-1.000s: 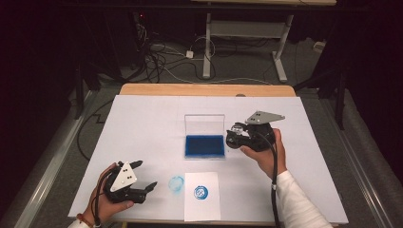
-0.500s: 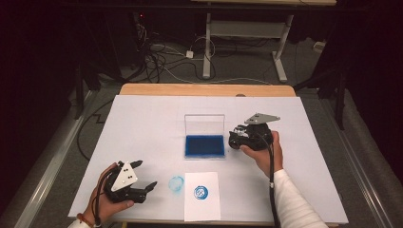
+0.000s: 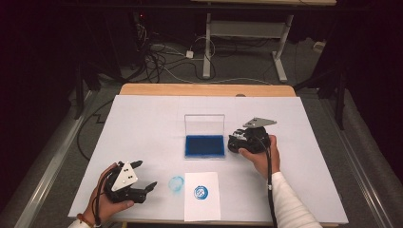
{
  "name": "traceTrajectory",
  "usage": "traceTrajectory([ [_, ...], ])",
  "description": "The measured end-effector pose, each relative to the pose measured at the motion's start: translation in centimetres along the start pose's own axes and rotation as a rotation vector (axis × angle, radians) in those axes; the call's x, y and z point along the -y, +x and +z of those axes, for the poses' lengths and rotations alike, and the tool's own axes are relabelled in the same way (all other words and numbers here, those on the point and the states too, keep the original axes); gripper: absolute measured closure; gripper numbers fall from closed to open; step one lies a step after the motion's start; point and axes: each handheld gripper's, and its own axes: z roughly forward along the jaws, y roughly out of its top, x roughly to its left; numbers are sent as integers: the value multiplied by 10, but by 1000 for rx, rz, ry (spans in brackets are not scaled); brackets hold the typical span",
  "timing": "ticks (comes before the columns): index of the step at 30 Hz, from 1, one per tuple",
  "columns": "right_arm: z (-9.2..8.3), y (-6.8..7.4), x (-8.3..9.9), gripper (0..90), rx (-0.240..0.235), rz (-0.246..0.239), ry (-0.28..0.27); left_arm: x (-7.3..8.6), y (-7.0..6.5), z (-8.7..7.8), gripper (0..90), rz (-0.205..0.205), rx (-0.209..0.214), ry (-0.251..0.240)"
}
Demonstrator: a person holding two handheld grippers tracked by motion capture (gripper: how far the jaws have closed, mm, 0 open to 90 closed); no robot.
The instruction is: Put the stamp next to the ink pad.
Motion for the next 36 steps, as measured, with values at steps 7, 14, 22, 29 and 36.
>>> traceTrajectory([
  [7,1,-2,8,565,-6,31,-15,0,-1,1,158,-3,5,6],
  [14,4,1,12,564,-6,9,-10,0,-1,1,158,-11,10,3],
  [22,5,4,18,563,-3,-17,-32,0,-1,3,158,-10,26,16],
  [29,5,6,19,561,4,-13,-41,1,1,3,158,-16,25,17],
  [36,6,5,20,533,0,-14,-39,0,0,3,158,-11,24,19],
])
